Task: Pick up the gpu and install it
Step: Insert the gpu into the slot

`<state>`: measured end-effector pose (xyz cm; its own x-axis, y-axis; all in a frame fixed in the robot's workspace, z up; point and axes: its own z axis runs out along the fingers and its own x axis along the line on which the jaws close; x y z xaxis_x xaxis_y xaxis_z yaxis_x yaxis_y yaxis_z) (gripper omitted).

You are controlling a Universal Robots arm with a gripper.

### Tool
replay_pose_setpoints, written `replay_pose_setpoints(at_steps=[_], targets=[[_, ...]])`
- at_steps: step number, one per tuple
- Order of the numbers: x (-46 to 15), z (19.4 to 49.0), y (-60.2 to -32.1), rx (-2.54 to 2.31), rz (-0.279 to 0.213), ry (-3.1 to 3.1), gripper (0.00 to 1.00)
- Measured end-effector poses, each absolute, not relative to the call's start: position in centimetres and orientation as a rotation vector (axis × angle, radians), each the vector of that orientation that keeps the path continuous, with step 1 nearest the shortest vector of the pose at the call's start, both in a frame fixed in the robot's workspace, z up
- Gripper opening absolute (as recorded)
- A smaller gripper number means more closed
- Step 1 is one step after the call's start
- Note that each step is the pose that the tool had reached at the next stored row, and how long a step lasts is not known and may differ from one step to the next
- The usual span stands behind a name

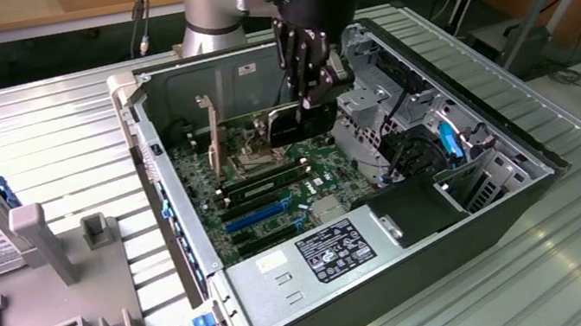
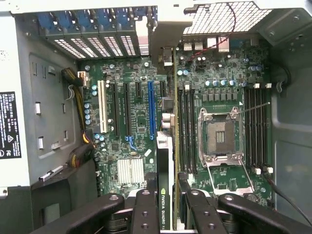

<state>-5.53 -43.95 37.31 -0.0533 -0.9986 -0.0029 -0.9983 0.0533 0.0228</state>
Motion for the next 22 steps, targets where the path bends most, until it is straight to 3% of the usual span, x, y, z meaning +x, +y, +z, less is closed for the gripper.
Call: replay_pose_setpoints(at_steps=[22], targets=[[-5.9,35.0,-43.9,2.152,-0.029,-2.27,0.27]])
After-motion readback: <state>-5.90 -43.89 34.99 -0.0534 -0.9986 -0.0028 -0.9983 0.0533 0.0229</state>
